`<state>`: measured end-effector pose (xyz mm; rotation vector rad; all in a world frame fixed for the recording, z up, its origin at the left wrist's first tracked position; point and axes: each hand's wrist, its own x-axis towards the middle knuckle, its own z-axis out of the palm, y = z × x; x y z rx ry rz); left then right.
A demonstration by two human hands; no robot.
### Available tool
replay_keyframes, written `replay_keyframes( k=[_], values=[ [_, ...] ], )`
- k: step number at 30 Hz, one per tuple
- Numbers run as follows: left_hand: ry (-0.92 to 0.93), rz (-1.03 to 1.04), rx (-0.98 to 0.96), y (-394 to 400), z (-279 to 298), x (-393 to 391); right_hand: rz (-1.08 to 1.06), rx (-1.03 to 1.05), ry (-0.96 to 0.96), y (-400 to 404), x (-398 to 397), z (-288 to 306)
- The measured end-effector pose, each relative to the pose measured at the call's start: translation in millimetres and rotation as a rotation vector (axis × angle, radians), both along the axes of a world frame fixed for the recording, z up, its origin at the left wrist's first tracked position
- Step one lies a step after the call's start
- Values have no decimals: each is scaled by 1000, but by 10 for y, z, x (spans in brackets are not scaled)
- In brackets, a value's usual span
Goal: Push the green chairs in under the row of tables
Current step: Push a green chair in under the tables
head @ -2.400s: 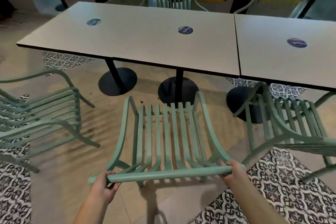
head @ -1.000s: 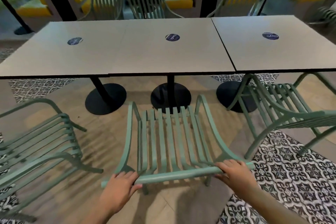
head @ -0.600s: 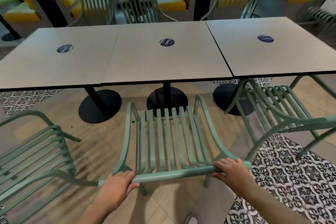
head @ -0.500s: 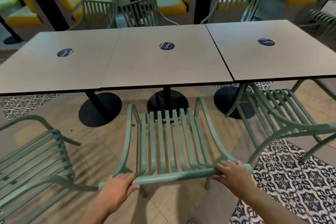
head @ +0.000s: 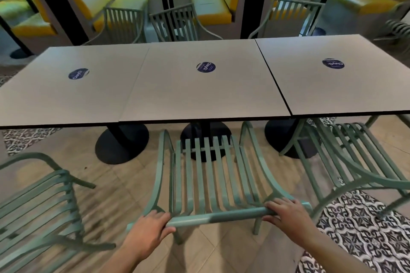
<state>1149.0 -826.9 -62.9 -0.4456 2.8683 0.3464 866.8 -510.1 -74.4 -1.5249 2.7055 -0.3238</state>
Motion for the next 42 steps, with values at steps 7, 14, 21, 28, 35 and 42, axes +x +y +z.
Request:
replay_keyframes(
  k=[7,14,21,28,35,42],
  values=[
    [-32,-18,2,-476,-92,-92,-44,2,-3,-351,14,35],
    [-35,-55,10,-803,-102,-72,-61,55,-30,-594,109,39],
    [-11,-57,28,-1025,-128,45,-78,124,-86,-787,252,61],
    [8,-44,44,-1112,-95,46,-101,107,-65,-895,285,82],
    [0,-25,22,-1159,-120,10,-82,116,-62,-982,244,147],
    [-24,-15,28,-1170,-100,3,-99,144,-85,-990,241,167]
  ],
)
